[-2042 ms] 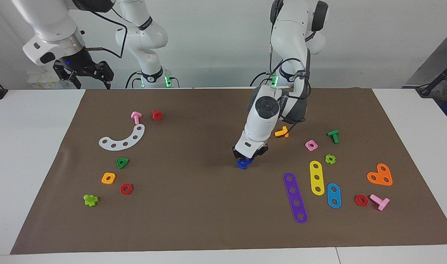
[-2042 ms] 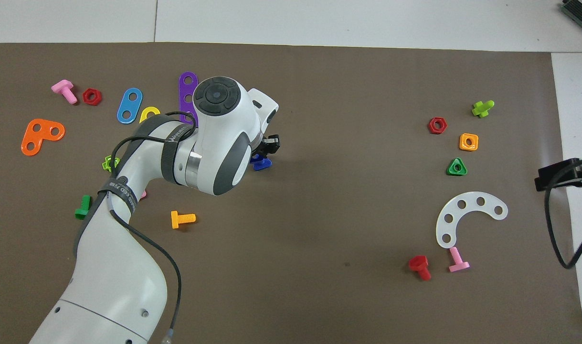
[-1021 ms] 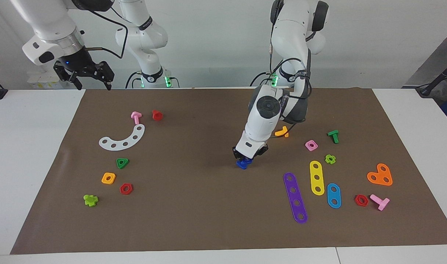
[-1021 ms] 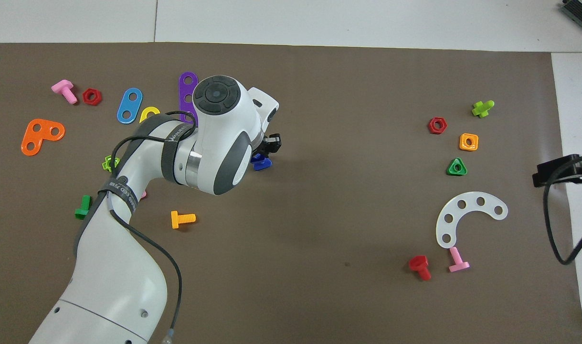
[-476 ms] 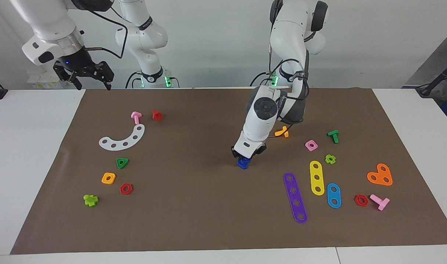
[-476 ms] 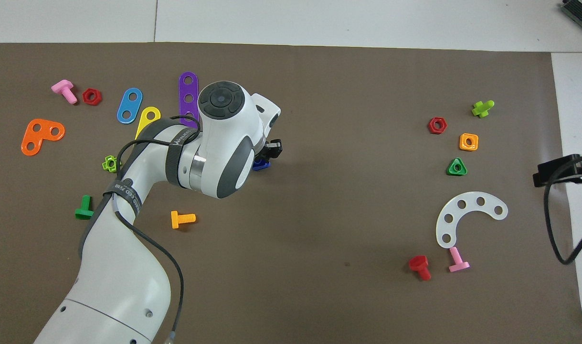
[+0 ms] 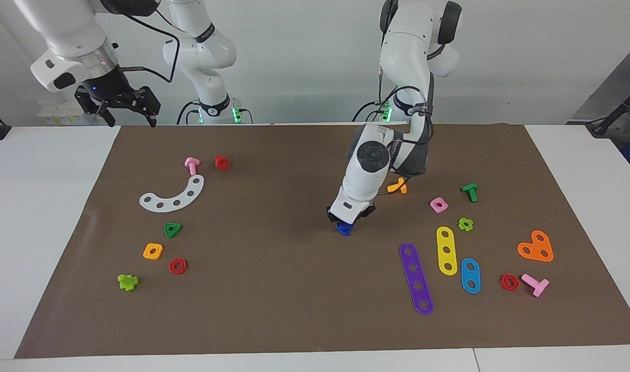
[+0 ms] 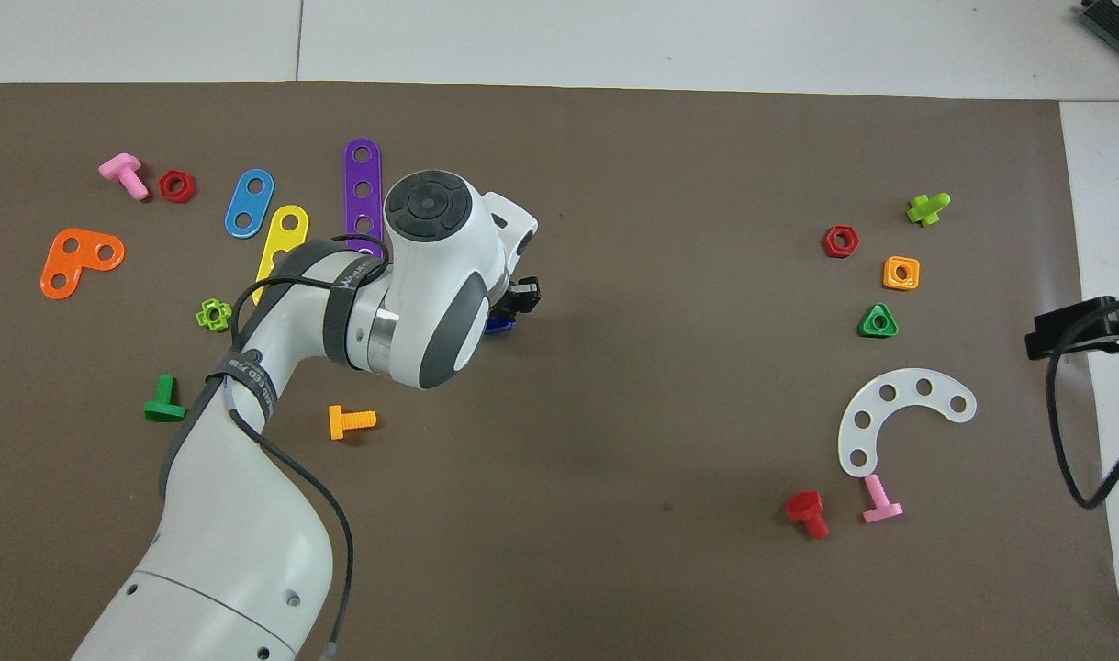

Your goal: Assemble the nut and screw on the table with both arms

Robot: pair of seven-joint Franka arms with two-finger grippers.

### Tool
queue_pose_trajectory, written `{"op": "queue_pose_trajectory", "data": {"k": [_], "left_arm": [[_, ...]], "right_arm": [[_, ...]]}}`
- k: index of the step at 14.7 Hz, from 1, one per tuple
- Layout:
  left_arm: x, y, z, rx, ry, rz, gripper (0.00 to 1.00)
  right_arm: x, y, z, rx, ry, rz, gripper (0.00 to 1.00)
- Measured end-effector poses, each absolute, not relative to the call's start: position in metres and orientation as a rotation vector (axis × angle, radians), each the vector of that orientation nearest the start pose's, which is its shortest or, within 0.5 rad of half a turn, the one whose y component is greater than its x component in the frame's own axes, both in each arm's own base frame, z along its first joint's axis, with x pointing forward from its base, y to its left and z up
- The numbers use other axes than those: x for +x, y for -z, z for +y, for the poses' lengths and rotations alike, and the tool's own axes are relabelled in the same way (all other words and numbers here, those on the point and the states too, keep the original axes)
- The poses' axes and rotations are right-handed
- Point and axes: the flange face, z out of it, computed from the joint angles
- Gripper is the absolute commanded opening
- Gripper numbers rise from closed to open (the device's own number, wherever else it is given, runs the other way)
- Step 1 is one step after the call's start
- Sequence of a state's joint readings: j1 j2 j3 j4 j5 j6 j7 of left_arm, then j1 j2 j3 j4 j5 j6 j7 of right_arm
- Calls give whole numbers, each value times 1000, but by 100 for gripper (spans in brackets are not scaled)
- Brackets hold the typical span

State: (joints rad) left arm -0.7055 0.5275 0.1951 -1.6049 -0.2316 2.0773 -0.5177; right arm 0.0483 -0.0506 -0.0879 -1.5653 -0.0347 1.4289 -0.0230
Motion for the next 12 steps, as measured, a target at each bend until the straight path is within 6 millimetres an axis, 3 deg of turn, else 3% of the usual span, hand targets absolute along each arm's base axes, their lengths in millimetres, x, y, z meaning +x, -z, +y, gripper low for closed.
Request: {"op": "queue_pose_trajectory", "data": {"k": [2,3,7,9,10,12], "left_arm": [[582,-320,-357,-3214,-99,-167,78],[582,-319,-357,-3218,-84,-169,100],[585,-323,-357,-3220,-44,-161,100],[595,-338,-352,-3223,-23,-176,100],[604,-350,-343,-3219,-20,-196,100],[635,-377,-301,-3198,15,-256,100]], "right_arm": [[523,-642,-26,-3166,-138,31,100],[523,-642,-26,-3166,-138,31,100],[523,-642,-26,-3166,-138,32,100],[523,-642,-26,-3166,-139,32,100],[523,-642,-26,-3166,-139,32,100],[523,-642,-27,-3166,-139,32,100]]}}
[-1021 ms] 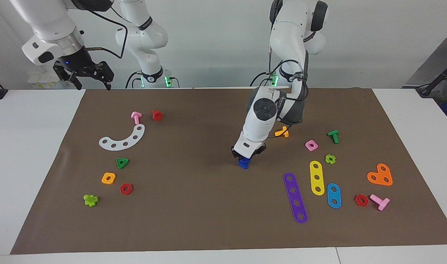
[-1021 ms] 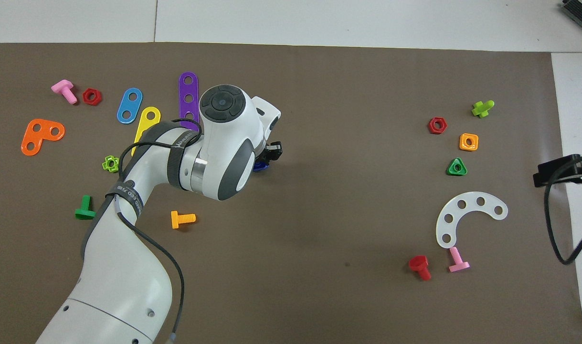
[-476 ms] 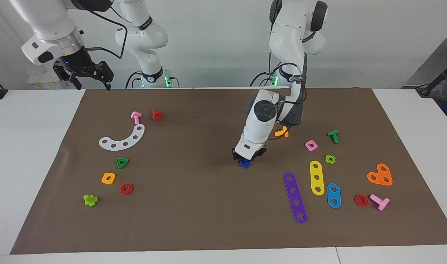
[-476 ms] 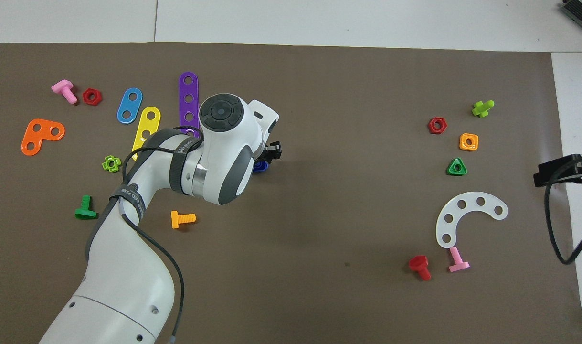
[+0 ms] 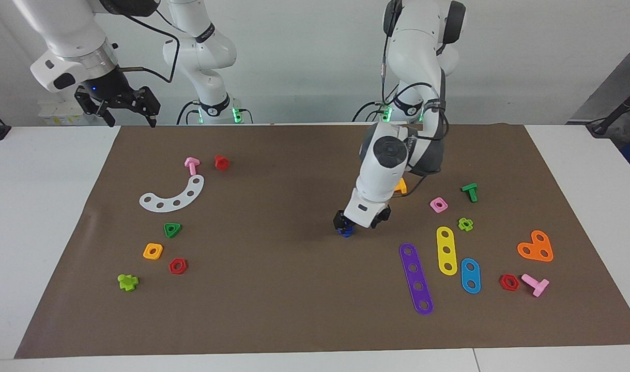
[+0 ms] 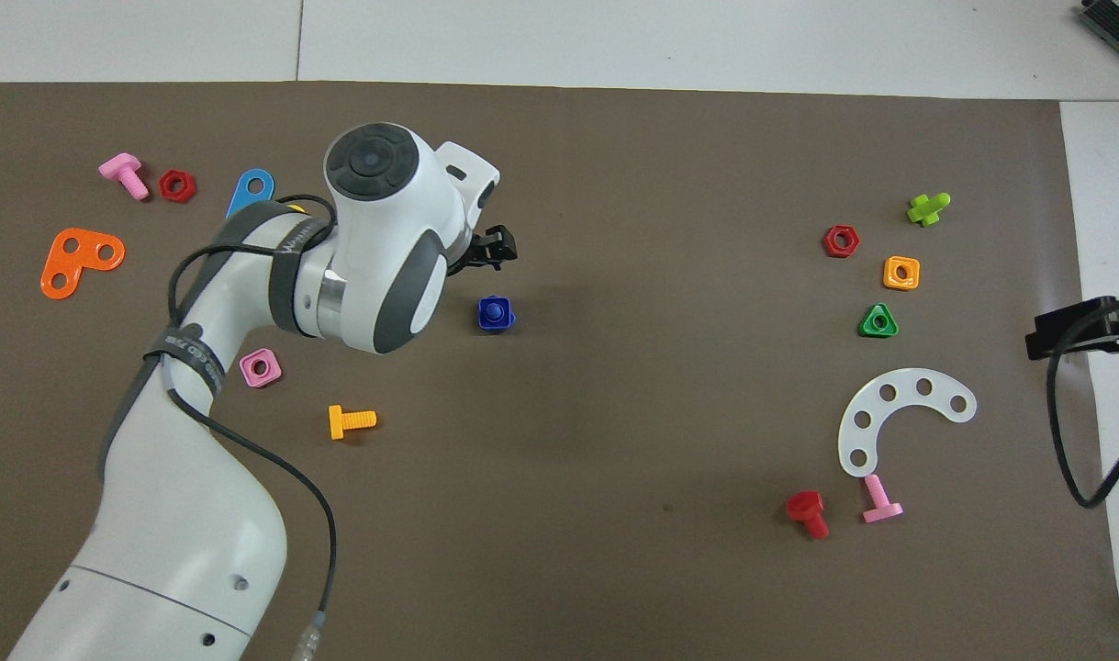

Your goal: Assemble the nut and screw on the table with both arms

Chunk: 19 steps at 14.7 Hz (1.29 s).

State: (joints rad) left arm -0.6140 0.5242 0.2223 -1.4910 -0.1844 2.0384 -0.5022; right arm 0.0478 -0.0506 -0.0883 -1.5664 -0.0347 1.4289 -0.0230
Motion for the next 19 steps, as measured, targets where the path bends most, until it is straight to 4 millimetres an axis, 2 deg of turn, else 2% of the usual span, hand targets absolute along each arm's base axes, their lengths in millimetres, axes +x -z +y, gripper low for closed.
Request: {"op": "queue_pose_trajectory", "data": {"k": [3,5,8,10,11,12,14,19], "left_arm": [[672,-412,-205,-3201,67,-199,99],[680,-427,-128,-3204,43,-78,99],[669,-431,-23,-3213,3,74,99],[654,-435,30,-3200,-6,135,99],[646,-441,50,-3188,-5,158,99],[637,-451,64,-3179,-9,171,99],[621,-478,73,-3143,-33,200,100],[579,-560,54,-3094,-21,251,100]], "right_arm": [[523,-642,-27,-3166,-140,33,100],[523,-642,-27,-3166,-140,33,100],[523,-642,-27,-3165,-137,34,100],[525,-643,-27,-3165,-118,32,100],[525,-644,-26,-3164,-107,30,100],[527,-644,-25,-3163,-90,36,100],[528,-646,-22,-3160,-70,89,100],[528,-646,-20,-3160,-70,96,100]]}}
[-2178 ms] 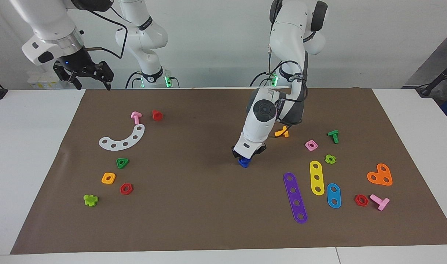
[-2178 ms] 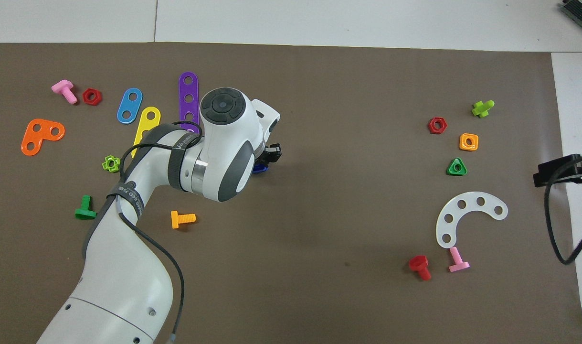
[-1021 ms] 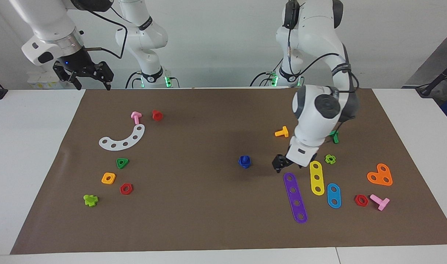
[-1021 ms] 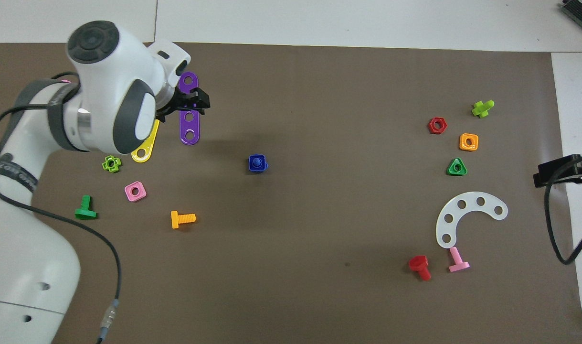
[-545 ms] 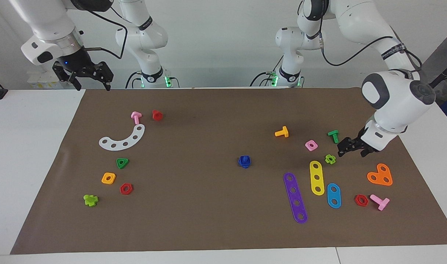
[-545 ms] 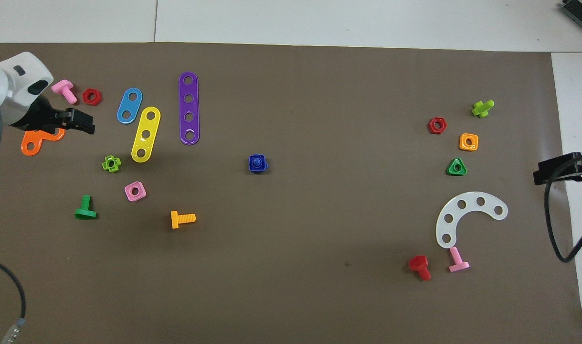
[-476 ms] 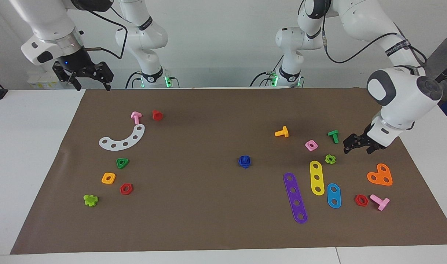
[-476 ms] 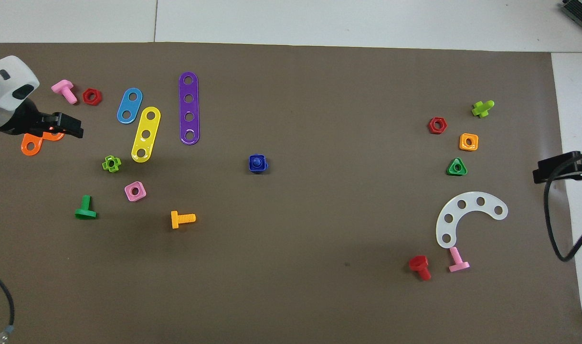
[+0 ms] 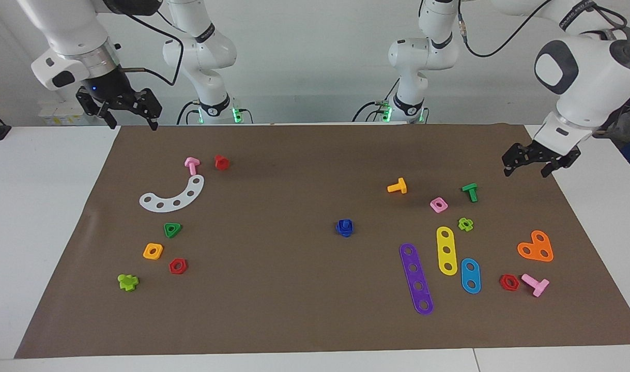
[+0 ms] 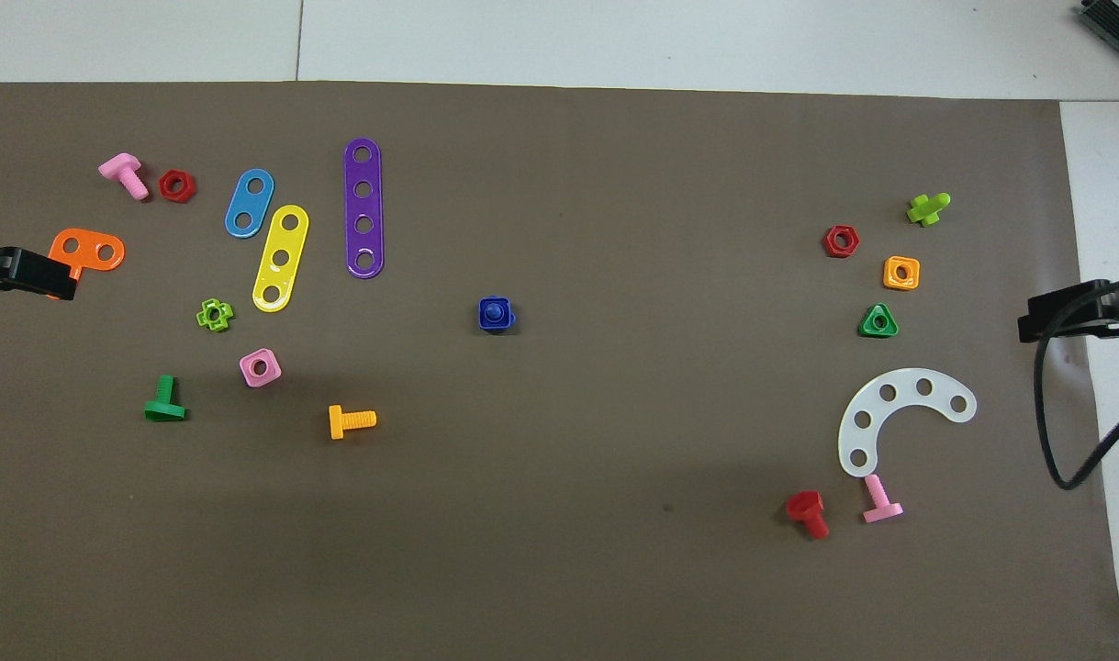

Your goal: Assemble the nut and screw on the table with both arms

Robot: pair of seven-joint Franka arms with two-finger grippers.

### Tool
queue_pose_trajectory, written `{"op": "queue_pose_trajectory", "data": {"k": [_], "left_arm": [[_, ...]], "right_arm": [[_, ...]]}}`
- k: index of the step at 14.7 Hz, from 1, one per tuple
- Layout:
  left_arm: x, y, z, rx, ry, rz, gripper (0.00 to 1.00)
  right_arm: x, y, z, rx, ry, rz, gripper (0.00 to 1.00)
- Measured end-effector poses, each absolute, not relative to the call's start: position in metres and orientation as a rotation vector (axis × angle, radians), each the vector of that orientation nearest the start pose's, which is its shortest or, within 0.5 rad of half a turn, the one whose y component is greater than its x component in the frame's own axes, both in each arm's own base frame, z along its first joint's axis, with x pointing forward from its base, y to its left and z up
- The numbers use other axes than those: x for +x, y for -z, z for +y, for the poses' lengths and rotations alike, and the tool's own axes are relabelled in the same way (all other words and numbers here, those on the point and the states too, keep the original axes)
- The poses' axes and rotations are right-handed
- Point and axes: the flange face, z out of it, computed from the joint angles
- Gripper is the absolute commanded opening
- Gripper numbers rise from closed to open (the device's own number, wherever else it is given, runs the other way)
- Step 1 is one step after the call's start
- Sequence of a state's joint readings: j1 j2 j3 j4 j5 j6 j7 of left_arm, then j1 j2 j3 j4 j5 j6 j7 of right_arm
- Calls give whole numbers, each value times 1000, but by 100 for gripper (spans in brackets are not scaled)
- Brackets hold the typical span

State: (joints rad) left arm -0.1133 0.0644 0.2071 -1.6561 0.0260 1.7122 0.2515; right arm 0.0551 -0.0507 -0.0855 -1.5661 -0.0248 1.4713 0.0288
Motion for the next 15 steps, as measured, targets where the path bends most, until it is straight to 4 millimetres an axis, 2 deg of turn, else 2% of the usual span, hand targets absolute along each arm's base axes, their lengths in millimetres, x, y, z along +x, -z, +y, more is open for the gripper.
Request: {"op": "queue_pose_trajectory", "data": {"k": [3,7,9,15], "left_arm": [[558,-589,36,-3108,-30,214,100],[555,-593,2,-3109,-26,170,100],[555,-594,-1,-3108,-22,172,100],[554,-596,7,-3110,-12,151,100]], "right_arm": [[528,-646,-20,-3160,-70,95,100],[528,-646,-20,-3160,-70,95,100],[528,-646,-20,-3160,-70,95,100],[528,-646,-20,-3160,-70,95,100]]}}
